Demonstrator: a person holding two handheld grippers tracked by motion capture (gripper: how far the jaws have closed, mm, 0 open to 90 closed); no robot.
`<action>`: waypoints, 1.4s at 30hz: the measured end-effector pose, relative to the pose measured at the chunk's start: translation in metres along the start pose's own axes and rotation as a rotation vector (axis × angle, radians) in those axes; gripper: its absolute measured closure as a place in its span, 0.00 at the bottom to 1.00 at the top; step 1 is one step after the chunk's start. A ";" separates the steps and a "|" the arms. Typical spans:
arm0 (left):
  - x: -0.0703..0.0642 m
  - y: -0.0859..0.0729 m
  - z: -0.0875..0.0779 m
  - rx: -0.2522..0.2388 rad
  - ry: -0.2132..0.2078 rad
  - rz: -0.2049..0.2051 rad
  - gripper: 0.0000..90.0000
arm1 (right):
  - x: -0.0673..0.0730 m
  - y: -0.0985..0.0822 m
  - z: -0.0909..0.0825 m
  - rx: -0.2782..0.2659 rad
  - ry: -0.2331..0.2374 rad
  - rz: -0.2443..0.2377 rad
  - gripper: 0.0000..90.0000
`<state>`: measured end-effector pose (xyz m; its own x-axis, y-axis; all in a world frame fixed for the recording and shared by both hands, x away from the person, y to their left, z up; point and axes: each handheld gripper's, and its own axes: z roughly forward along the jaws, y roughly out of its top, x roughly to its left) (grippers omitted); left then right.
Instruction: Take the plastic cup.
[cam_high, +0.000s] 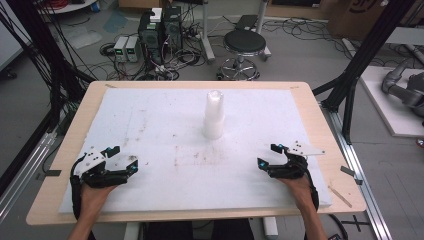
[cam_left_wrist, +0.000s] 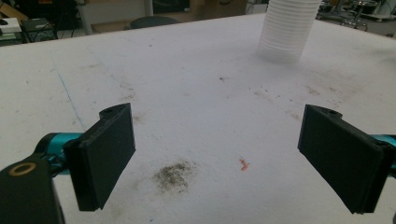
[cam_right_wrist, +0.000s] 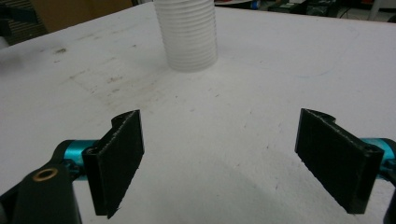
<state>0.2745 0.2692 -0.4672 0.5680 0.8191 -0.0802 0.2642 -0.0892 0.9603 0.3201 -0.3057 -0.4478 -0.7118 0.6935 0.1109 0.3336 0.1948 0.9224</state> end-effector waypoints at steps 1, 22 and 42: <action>0.000 0.000 0.000 0.000 0.001 0.001 0.12 | 0.000 0.002 -0.002 -0.003 0.000 0.000 0.17; 0.001 0.000 0.001 0.006 -0.021 -0.004 0.12 | -0.005 0.113 -0.007 0.051 0.097 -0.074 0.16; 0.002 0.000 0.001 0.007 -0.028 -0.010 0.12 | -0.016 0.175 0.043 0.135 0.175 -0.190 0.15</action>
<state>0.2761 0.2703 -0.4674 0.5870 0.8037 -0.0970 0.2751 -0.0853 0.9576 0.4160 -0.2529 -0.3037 -0.8612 0.5080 0.0135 0.2549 0.4088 0.8763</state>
